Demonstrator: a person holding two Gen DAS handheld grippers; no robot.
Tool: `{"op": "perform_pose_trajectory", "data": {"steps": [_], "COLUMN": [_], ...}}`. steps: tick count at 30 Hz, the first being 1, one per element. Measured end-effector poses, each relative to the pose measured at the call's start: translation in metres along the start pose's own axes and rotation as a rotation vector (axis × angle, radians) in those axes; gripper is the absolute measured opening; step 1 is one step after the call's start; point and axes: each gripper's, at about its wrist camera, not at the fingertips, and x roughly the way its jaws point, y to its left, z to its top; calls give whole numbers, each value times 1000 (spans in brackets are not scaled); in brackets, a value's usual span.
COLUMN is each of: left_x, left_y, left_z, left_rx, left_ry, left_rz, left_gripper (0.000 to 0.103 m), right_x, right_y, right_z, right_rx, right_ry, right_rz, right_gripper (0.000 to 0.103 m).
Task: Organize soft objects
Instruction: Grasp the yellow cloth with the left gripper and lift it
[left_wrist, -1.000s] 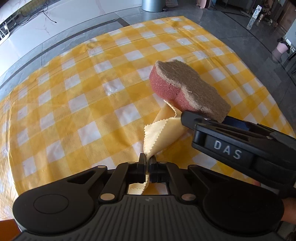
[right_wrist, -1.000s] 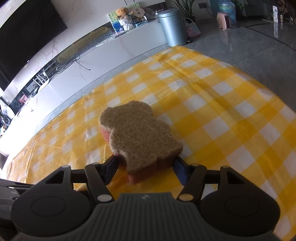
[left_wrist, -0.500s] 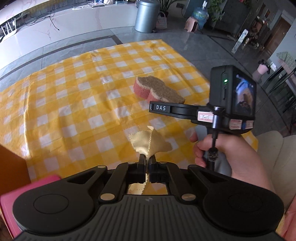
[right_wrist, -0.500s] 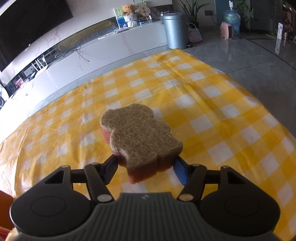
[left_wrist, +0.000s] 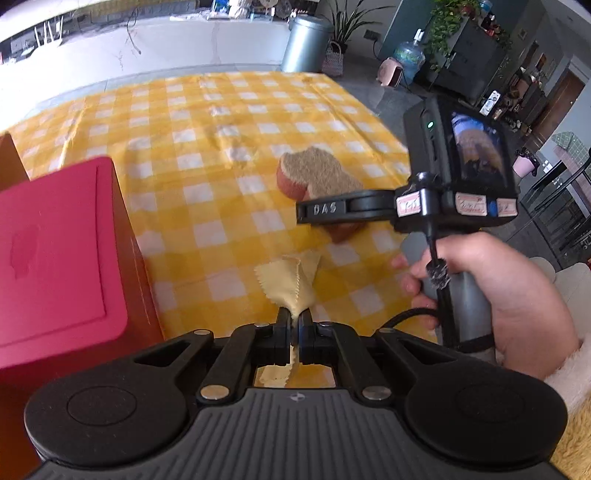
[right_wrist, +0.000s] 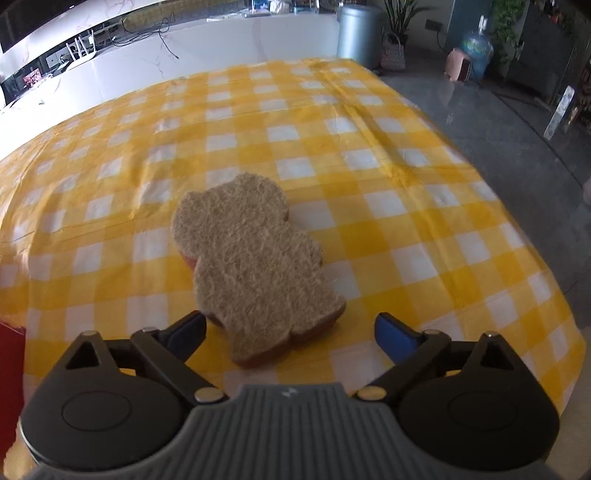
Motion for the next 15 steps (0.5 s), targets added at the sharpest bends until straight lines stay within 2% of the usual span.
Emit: {"op": "perform_pose_trajectory", "data": {"steps": [2, 4, 6, 8, 9, 11, 13, 15], "left_x": [9, 16, 24, 32, 37, 42, 45, 52], "left_y": [5, 6, 6, 5, 3, 4, 8, 11], "left_z": [0, 0, 1, 2, 3, 4, 3, 6], "left_rx": [-27, -33, -35, -37, -45, -77, -151, -201], "left_ry": [18, 18, 24, 21, 10, -19, -47, -47], "left_rz": [-5, 6, 24, 45, 60, 63, 42, 30], "left_gripper": [5, 6, 16, 38, 42, 59, 68, 71], "right_x": [2, 8, 11, 14, 13, 12, 12, 12], "right_y": [-2, -5, -6, -5, -5, -5, -6, -8], "right_z": [2, 6, 8, 11, 12, 14, 18, 22], "right_rx": [-20, -9, -14, -33, -34, -13, 16, 31], "right_ry": [-42, -37, -44, -46, -46, -32, -16, -23], "right_rz": [8, 42, 62, 55, 45, 19, -10, -9], "right_gripper": [96, 96, 96, 96, 96, 96, 96, 96]}}
